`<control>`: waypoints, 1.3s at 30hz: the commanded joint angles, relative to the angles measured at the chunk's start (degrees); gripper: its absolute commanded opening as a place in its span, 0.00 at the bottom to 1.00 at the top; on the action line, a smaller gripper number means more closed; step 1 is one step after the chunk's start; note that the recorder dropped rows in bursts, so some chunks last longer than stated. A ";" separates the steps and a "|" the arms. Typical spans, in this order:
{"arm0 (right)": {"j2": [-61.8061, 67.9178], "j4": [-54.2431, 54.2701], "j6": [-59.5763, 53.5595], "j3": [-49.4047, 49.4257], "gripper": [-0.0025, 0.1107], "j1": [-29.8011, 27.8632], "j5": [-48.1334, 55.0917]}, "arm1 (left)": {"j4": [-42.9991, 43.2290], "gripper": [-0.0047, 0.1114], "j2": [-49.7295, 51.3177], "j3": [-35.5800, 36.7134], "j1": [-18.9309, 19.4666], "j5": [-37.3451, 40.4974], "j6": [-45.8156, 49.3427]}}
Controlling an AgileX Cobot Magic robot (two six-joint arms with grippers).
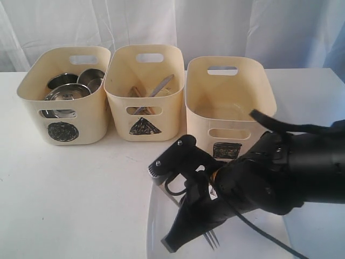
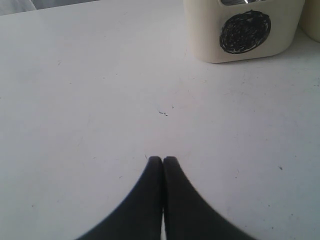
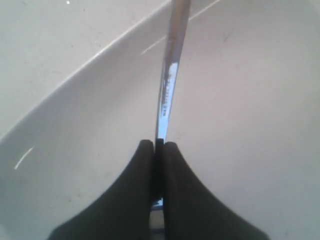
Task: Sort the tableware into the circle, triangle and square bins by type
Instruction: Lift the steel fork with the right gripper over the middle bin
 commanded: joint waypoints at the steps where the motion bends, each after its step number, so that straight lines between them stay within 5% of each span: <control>1: -4.55 -1.50 -0.56 0.15 0.02 0.02 -0.02 | -0.36 0.04 -0.20 0.24 -0.24 -0.07 -0.01; 18: -14.34 -3.61 -0.66 0.15 0.02 0.02 -13.49 | -0.36 0.04 -0.20 0.24 -0.24 -0.07 -0.01; 39: -6.03 -3.50 -14.76 -9.95 0.02 -0.21 -33.68 | -0.36 0.04 -0.20 0.24 -0.24 -0.07 -0.01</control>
